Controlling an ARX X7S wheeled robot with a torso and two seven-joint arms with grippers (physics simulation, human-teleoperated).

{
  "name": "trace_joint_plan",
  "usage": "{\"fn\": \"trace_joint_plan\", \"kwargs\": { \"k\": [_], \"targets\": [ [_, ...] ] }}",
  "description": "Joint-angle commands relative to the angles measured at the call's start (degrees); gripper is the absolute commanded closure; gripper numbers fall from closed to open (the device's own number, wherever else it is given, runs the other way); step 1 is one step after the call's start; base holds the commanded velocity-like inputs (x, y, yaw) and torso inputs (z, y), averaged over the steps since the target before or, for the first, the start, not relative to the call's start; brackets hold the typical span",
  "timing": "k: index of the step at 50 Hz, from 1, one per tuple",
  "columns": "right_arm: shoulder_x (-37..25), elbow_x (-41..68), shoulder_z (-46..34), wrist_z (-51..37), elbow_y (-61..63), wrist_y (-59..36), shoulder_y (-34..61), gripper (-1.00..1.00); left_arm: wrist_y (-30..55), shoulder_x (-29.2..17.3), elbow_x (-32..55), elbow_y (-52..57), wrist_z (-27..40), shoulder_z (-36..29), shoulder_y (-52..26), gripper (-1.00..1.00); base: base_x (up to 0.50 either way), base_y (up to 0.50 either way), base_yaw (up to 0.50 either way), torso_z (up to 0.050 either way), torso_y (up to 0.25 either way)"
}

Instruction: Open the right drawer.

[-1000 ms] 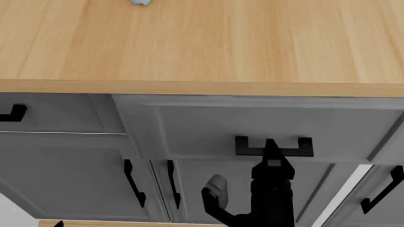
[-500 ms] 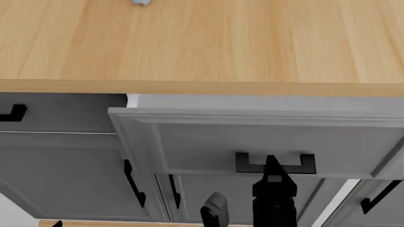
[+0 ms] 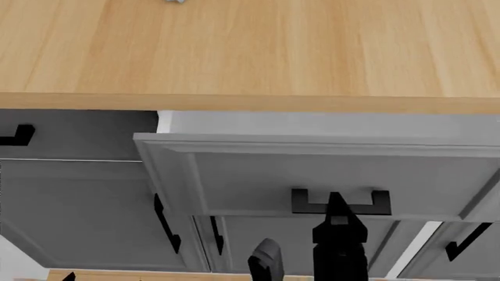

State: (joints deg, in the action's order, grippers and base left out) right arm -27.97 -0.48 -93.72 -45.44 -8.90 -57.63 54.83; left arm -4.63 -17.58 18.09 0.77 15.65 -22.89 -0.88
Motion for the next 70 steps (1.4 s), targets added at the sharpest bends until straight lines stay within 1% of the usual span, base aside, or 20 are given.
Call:
{"fn": "trace_joint_plan", "kwargs": {
  "k": [1,12,23,35,46,57,70],
  "targets": [
    [1.56,-3.68,-1.04,-0.44,0.86,0.48,-0.61,1.00,-0.01,-0.12,0.18,0.10,0.17,-0.12,-0.01,-1.00,-0.16,0.00,0.00,0.000,0.000],
    [1.47,-3.82,-1.04,0.14,1.79,-0.32,-0.20,1.00,-0.04,-0.21,0.20,0.11,0.27,-0.37,-0.06,-1.00,-0.17,0.00,0.00,0.000,0.000],
    [2.06,-3.92,-0.76,-0.47,-1.04,2.14,-0.78,1.00,-0.54,-0.28,0.35,-0.45,0.14,-0.47,-0.11,-1.00,-0.17,0.00,0.00,0.000,0.000],
    [1.69,-4.21,-0.90,0.04,0.78,0.46,-0.57,1.00,-0.15,-0.47,0.54,0.18,0.49,-0.62,-0.10,-1.00,-0.17,0.00,0.00,0.000,0.000],
    [1.87,-4.36,-0.72,-0.31,-0.32,1.49,-0.97,1.00,-0.61,-0.52,0.66,-0.17,0.52,-0.69,-0.07,-1.00,-0.17,0.00,0.00,0.000,0.000],
    [1.55,-4.74,-1.02,0.39,1.13,0.06,-0.41,1.00,-0.74,-0.56,1.03,-0.27,0.49,-0.76,-0.10,-1.00,-0.14,0.00,0.00,0.000,0.000],
    [1.43,-4.95,-1.02,0.58,0.98,0.50,-0.36,1.00,-0.30,-0.68,1.27,-0.12,0.70,-0.95,-0.34,-1.00,-0.13,0.00,0.00,0.000,0.000]
  ]
}}
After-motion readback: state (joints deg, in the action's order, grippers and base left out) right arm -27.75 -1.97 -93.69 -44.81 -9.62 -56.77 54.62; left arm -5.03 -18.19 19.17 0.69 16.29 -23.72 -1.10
